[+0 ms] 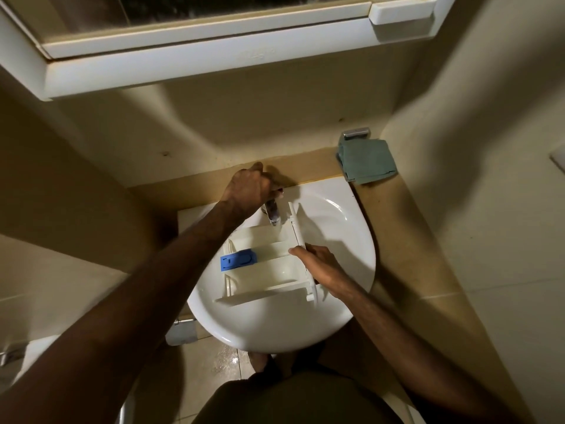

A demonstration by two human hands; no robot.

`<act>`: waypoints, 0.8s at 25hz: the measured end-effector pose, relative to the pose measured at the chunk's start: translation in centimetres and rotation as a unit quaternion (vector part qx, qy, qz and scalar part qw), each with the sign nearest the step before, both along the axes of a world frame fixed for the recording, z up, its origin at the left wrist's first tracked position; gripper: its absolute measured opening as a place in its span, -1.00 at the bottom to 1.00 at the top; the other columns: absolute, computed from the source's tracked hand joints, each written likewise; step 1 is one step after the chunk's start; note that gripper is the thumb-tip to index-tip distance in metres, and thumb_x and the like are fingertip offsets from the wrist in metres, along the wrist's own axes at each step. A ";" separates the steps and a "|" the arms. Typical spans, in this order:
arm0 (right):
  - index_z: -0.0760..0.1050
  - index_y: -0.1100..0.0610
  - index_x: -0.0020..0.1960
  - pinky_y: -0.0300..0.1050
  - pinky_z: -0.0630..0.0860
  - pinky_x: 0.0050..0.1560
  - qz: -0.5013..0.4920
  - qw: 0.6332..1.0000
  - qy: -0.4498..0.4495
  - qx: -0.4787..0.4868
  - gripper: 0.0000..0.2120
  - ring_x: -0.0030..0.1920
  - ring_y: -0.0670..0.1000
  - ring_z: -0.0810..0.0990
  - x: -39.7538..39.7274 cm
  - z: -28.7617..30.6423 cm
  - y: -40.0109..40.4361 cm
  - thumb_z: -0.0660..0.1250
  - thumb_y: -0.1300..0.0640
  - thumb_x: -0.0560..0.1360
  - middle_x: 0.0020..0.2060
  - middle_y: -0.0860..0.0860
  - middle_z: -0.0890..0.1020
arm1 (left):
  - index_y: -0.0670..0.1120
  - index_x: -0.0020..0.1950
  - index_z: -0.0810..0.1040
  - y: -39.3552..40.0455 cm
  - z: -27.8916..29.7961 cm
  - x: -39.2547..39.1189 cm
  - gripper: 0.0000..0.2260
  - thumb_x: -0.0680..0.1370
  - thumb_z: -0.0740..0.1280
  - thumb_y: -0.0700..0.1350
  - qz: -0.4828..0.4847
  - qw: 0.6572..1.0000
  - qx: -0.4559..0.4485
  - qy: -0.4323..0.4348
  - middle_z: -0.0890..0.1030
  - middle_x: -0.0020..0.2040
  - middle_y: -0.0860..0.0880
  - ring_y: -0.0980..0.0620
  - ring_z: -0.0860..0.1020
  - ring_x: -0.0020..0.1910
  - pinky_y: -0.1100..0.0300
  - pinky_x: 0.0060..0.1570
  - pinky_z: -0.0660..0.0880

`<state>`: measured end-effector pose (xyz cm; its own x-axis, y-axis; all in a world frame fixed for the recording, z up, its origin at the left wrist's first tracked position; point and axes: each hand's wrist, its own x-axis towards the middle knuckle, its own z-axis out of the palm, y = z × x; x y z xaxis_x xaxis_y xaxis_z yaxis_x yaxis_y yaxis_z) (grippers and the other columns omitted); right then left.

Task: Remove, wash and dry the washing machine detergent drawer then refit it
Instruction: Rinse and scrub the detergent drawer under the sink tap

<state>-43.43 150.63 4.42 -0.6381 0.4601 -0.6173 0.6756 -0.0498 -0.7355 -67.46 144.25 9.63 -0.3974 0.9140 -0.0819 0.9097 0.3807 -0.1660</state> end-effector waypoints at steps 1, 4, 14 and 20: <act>0.62 0.14 0.00 -0.03 0.60 -0.14 -0.002 1.000 -0.002 0.001 -0.47 -0.11 0.11 0.68 0.0 0.0 -0.2 0.34 -0.32 0.38 -0.21 0.08 0.66 | 0.09 0.35 0.62 0.0 -0.1 0.0 -0.44 0.59 0.00 0.28 0.001 1.000 0.005 -0.007 0.64 0.26 0.03 -0.04 0.51 0.22 0.06 -0.01 0.52; 0.62 0.06 -0.06 -0.06 0.53 -0.11 0.001 1.000 0.000 0.013 -0.59 -0.15 0.07 0.63 0.0 0.1 -0.3 0.34 -0.29 0.43 -0.27 -0.04 0.62 | 0.11 0.32 0.65 -0.2 0.4 0.2 -0.63 0.65 0.22 0.23 -0.002 0.999 0.028 -0.038 0.67 0.19 -0.03 -0.06 0.52 0.23 0.05 -0.05 0.48; 0.57 -0.05 -0.20 0.00 0.48 0.01 0.025 0.999 0.008 0.027 -0.76 -0.14 0.00 0.57 0.7 -0.1 -0.2 0.33 -0.18 0.53 -0.28 -0.13 0.61 | 0.02 0.29 0.65 -9.6 -7.2 5.5 -0.70 0.61 0.32 0.07 0.232 0.929 0.202 -0.205 0.70 0.19 -0.06 -0.20 0.59 0.19 -0.06 0.09 0.50; 0.55 -0.11 -0.32 -0.02 0.44 -0.05 0.040 0.999 -0.007 0.032 -0.75 -0.18 0.01 0.55 0.3 0.1 -0.8 0.34 -0.12 0.52 -0.37 -0.14 0.57 | 0.05 0.48 0.49 -6.5 -8.5 3.5 -0.56 0.67 0.26 0.22 0.126 0.940 -0.009 -0.318 0.66 0.28 -0.12 -0.20 0.61 0.21 -0.02 0.19 0.48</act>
<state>-43.15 149.79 4.54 -0.6657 0.4462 -0.5982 0.6863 0.0513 -0.7255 -63.97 137.71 1.14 -0.4663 0.7937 -0.3907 0.7084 0.5995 0.3724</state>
